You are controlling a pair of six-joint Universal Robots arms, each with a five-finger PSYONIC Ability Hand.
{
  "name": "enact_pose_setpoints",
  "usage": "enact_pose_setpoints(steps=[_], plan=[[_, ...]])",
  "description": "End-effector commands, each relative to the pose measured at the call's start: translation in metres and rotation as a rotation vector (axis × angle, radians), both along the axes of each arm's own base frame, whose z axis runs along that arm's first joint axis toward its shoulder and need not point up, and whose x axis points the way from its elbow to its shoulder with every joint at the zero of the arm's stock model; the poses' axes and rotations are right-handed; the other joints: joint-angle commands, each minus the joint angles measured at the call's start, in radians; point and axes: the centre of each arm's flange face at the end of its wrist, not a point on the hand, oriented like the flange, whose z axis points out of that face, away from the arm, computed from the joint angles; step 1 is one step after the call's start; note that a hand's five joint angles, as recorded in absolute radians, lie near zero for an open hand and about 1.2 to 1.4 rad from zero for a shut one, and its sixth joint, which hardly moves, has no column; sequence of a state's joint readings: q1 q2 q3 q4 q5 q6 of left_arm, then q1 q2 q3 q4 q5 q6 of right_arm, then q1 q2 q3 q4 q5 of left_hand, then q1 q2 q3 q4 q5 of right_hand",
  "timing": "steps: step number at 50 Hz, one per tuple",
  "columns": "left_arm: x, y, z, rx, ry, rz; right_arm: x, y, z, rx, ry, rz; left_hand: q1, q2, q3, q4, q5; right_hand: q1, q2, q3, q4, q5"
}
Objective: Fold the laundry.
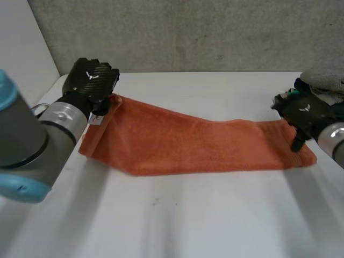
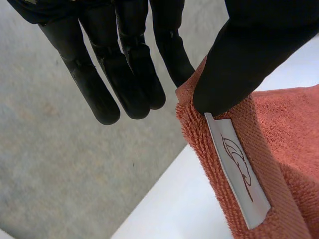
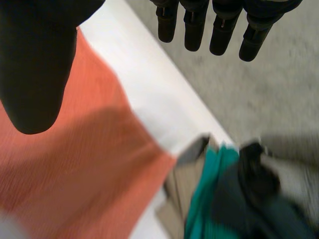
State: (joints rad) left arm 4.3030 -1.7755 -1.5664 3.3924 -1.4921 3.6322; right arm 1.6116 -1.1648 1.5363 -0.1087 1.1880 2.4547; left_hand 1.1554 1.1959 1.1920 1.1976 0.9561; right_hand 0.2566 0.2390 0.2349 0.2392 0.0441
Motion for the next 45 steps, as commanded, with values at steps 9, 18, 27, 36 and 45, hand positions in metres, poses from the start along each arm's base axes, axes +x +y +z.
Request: enact_pose_setpoints(steps=[9,18,27,36,45], plan=[[0.017,0.084,0.047,-0.126,0.059,-0.094,0.062,-0.061,-0.048,0.067,-0.157,0.243,0.241,0.2,0.204,0.199,0.266,0.022,0.04,0.044,0.039,0.06],[0.023,0.095,0.056,-0.16,0.076,-0.091,0.067,-0.08,-0.077,0.075,-0.159,0.237,0.241,0.2,0.204,0.199,0.266,0.848,0.865,0.869,0.865,0.886],[0.036,0.075,0.054,-0.164,0.065,-0.015,0.052,-0.07,0.025,-0.134,-0.143,0.14,0.241,0.2,0.204,0.199,0.266,1.14,1.157,1.161,1.157,1.178],[0.066,0.028,0.044,-0.145,0.041,0.118,0.008,0.005,0.14,-0.3,-0.104,0.019,0.241,0.2,0.204,0.199,0.266,1.14,1.157,1.161,1.157,1.178],[0.065,0.014,0.017,-0.053,0.012,0.077,0.0,0.101,0.188,-0.205,-0.038,0.017,0.241,0.2,0.204,0.199,0.266,1.14,1.157,1.161,1.157,1.178]])
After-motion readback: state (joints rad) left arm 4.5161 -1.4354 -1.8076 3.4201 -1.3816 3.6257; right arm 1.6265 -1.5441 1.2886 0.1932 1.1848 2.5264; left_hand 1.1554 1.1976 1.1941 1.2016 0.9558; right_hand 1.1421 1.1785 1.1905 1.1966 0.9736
